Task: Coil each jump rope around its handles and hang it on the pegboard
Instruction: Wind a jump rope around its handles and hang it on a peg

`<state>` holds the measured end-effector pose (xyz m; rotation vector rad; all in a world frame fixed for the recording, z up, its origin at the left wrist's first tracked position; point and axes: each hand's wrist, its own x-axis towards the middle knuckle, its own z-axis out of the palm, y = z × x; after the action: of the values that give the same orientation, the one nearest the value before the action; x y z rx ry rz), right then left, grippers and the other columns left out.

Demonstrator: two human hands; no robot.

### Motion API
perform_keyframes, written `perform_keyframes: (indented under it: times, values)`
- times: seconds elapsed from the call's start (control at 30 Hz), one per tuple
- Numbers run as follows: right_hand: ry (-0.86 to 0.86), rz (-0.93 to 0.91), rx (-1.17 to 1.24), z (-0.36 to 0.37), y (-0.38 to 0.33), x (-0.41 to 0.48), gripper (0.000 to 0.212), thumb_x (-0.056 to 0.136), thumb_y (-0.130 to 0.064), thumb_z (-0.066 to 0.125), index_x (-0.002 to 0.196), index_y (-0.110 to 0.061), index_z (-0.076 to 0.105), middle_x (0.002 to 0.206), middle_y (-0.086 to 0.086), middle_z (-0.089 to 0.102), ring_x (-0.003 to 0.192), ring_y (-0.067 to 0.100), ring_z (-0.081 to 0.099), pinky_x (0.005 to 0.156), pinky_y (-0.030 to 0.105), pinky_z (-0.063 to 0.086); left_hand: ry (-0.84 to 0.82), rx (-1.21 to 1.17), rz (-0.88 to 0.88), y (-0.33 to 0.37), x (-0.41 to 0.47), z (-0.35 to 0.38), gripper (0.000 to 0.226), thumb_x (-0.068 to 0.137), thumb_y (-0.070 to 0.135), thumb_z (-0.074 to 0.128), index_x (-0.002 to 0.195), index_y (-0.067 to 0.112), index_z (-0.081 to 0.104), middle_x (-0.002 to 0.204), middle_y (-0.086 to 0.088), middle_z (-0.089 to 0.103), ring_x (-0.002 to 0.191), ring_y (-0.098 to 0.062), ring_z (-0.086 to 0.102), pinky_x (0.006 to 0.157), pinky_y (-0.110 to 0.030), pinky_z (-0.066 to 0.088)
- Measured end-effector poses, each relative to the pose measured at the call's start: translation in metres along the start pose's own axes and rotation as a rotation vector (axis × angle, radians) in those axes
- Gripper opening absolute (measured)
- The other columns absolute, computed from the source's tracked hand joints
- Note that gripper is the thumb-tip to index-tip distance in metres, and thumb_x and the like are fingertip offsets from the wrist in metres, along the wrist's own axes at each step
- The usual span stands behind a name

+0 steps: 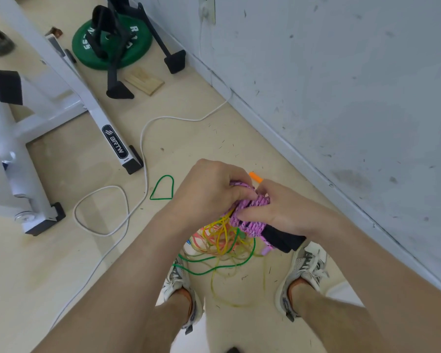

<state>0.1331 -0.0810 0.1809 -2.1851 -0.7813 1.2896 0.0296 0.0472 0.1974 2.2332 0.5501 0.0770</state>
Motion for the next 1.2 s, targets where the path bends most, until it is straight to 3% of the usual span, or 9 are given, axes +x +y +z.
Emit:
perform_keyframes:
  times: [0.17,0.27,0.37,0.53,0.7,0.8,0.87,1.0,1.2]
  values:
    - [0.1,0.013,0.192,-0.001,0.004,0.005,0.063,0.068,-0.04,0.086,0.116,-0.023,0.049,0.101,-0.005,0.063,0.091,0.013,0.062,0.072,0.027,0.047,0.05,-0.035,0.005,-0.006,-0.004,-0.019,0.004,0.078,0.021,0.076,0.076,0.023,0.074,0.066,0.007,0.07,0.066,-0.005,0.063,0.065,-0.022,0.048]
    - [0.145,-0.1,0.456,-0.01,0.01,0.008,0.049,0.072,-0.021,0.086,0.114,-0.021,0.062,0.099,-0.003,0.074,0.091,0.014,0.071,0.081,0.031,0.056,0.105,-0.044,-0.059,-0.014,-0.008,-0.038,0.019,0.076,0.007,0.075,0.07,0.023,0.07,0.065,0.014,0.068,0.063,0.005,0.06,0.061,-0.007,0.041]
    - [0.12,-0.158,0.641,-0.024,0.011,0.005,0.046,0.068,-0.017,0.082,0.111,-0.016,0.065,0.097,0.003,0.075,0.085,0.019,0.072,0.076,0.032,0.057,0.096,0.082,-0.216,-0.027,-0.009,-0.048,0.021,0.076,0.005,0.068,0.067,0.024,0.07,0.063,0.008,0.069,0.063,-0.001,0.06,0.062,-0.019,0.048]
    - [-0.05,-0.187,0.639,-0.02,0.003,-0.001,0.045,0.067,0.008,0.077,0.106,-0.011,0.065,0.102,0.019,0.071,0.086,0.028,0.068,0.082,0.043,0.056,-0.286,0.432,-0.331,-0.038,-0.009,-0.047,0.027,0.081,0.015,0.055,0.078,0.036,0.07,0.085,0.012,0.071,0.091,-0.015,0.064,0.083,-0.033,0.051]
    - [-0.154,-0.25,0.665,-0.013,-0.004,-0.003,0.045,0.06,-0.002,0.071,0.104,-0.012,0.066,0.095,0.013,0.073,0.083,0.027,0.07,0.079,0.04,0.058,-0.453,-0.185,-0.212,-0.018,-0.012,-0.021,0.023,0.096,0.035,0.047,0.107,0.031,0.066,0.106,0.014,0.069,0.103,-0.001,0.061,0.105,-0.031,0.04]
    - [-0.117,-0.259,0.775,-0.017,-0.004,-0.004,0.042,0.061,-0.001,0.069,0.102,-0.01,0.063,0.087,0.009,0.073,0.076,0.023,0.07,0.069,0.033,0.059,-0.423,-0.561,-0.317,-0.005,-0.013,-0.019,0.025,0.1,0.018,0.045,0.091,0.028,0.066,0.068,0.004,0.067,0.064,-0.008,0.065,0.077,-0.02,0.052]
    - [-0.084,-0.261,0.801,-0.021,-0.002,-0.004,0.043,0.063,-0.003,0.069,0.105,-0.009,0.062,0.088,0.01,0.073,0.075,0.024,0.07,0.068,0.033,0.058,-0.444,-0.664,-0.35,-0.003,-0.014,-0.02,0.014,0.098,0.021,0.05,0.099,0.028,0.063,0.064,-0.006,0.058,0.058,-0.015,0.059,0.065,-0.027,0.057]
    - [-0.078,-0.293,0.81,-0.022,0.0,-0.004,0.042,0.067,-0.003,0.067,0.108,-0.006,0.061,0.088,0.01,0.073,0.076,0.023,0.07,0.068,0.031,0.056,-0.471,-0.512,-0.244,-0.011,-0.009,-0.012,0.021,0.087,0.035,0.066,0.095,0.016,0.066,0.075,-0.001,0.057,0.074,-0.013,0.055,0.08,-0.036,0.052]
    - [-0.091,-0.302,0.849,-0.024,-0.002,-0.007,0.036,0.067,-0.001,0.066,0.102,-0.009,0.062,0.082,0.01,0.072,0.067,0.023,0.069,0.064,0.034,0.059,-0.364,-0.54,-0.225,-0.014,-0.005,-0.007,0.022,0.099,0.012,0.049,0.083,0.007,0.064,0.072,-0.009,0.063,0.062,-0.015,0.059,0.065,-0.025,0.051]
